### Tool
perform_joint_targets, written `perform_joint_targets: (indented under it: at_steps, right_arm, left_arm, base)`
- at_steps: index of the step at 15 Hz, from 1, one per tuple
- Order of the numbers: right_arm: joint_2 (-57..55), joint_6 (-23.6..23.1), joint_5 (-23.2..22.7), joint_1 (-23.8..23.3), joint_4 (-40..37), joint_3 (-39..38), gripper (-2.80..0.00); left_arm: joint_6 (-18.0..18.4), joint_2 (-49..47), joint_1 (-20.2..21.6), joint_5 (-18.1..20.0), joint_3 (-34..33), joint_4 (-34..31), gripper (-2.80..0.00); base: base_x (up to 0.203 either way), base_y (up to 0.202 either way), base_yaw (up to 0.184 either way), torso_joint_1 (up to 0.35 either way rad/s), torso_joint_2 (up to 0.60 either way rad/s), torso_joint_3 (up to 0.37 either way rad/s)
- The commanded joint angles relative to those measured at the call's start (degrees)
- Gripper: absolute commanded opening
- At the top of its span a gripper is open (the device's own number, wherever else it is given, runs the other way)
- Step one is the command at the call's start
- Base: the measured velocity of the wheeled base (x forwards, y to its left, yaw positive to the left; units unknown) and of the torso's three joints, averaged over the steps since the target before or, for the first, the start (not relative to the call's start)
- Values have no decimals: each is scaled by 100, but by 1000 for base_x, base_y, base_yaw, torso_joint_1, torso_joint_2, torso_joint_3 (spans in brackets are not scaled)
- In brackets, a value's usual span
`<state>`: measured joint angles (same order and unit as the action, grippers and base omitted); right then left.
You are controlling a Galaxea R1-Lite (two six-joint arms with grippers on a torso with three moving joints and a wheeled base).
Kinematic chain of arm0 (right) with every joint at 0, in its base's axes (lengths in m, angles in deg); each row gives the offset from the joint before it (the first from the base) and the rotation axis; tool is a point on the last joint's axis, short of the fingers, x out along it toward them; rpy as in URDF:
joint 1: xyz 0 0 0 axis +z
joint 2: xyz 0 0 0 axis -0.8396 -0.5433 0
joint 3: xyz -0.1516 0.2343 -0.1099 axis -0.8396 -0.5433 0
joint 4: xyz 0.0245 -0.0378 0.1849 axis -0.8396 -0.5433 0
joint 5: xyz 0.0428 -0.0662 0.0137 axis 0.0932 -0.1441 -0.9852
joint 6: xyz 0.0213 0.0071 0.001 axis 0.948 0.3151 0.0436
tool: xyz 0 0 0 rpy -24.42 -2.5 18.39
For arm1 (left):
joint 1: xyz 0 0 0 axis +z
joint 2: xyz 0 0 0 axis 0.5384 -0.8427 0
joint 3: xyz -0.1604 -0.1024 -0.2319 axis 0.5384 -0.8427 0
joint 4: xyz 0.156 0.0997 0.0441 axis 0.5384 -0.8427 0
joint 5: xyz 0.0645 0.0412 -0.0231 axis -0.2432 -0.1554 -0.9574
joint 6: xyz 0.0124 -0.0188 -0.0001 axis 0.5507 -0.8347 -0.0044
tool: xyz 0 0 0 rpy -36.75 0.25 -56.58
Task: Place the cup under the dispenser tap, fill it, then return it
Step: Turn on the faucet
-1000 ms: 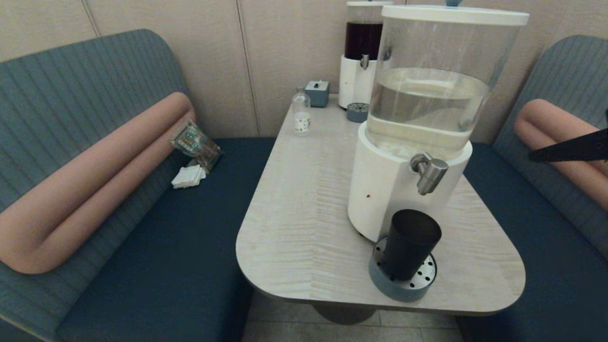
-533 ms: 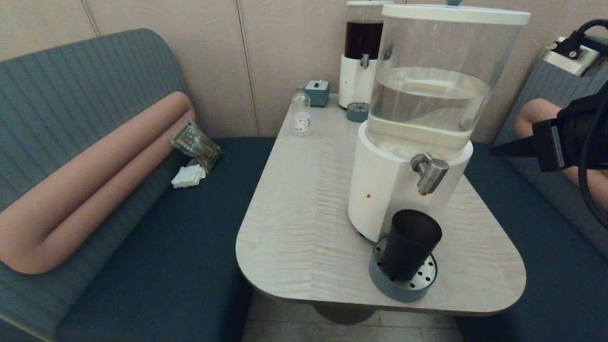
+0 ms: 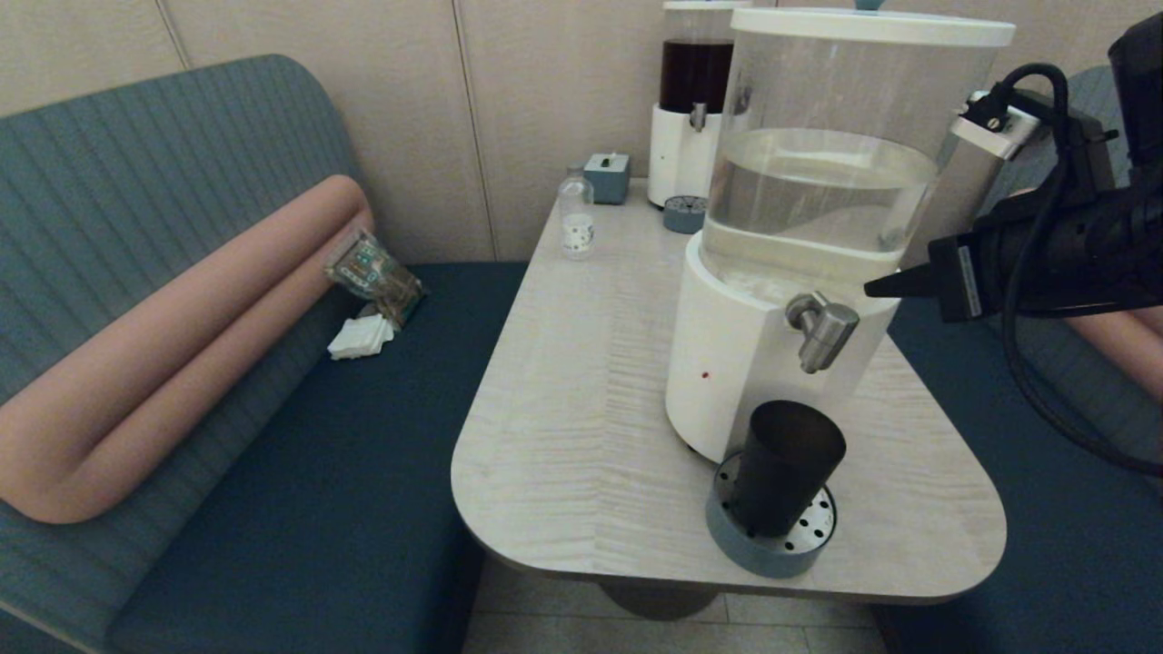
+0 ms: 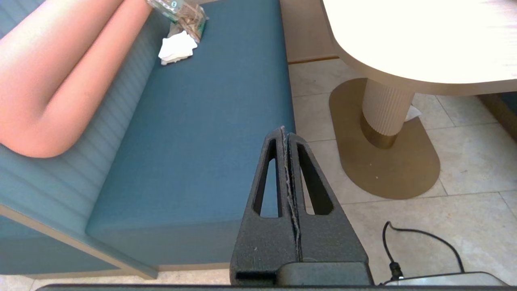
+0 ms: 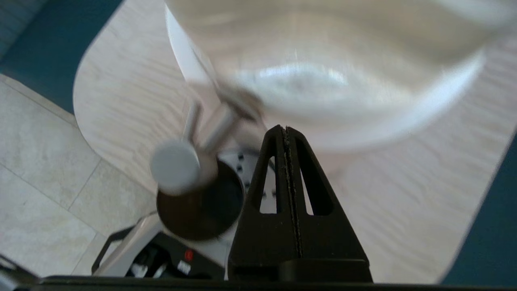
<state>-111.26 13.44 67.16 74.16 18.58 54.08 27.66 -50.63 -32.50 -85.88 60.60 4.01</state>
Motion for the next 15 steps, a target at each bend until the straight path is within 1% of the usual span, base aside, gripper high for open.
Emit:
perform_joint_targets:
  at_steps: [1, 3, 9, 15]
  right_arm:
    - [-182, 0, -6, 112, 110, -1, -280]
    - [-271, 17, -6, 200, 146, 34, -280]
    - [-421, 27, -33, 227, 155, 177, -280]
    - [-498, 25, -50, 363, 163, 270, -280]
  left_arm:
    - [5, -9, 1, 1, 0, -1, -280]
    - [5, -9, 1, 1, 0, -1, -280]
    - [5, -9, 1, 1, 0, -1, -280]
    - [5, -9, 1, 1, 0, -1, -280]
  base:
    - [0, 0, 0, 0, 0, 0]
    - [0, 0, 0, 0, 0, 0]
    - [0, 0, 0, 0, 0, 0]
    - [0, 0, 0, 0, 0, 0]
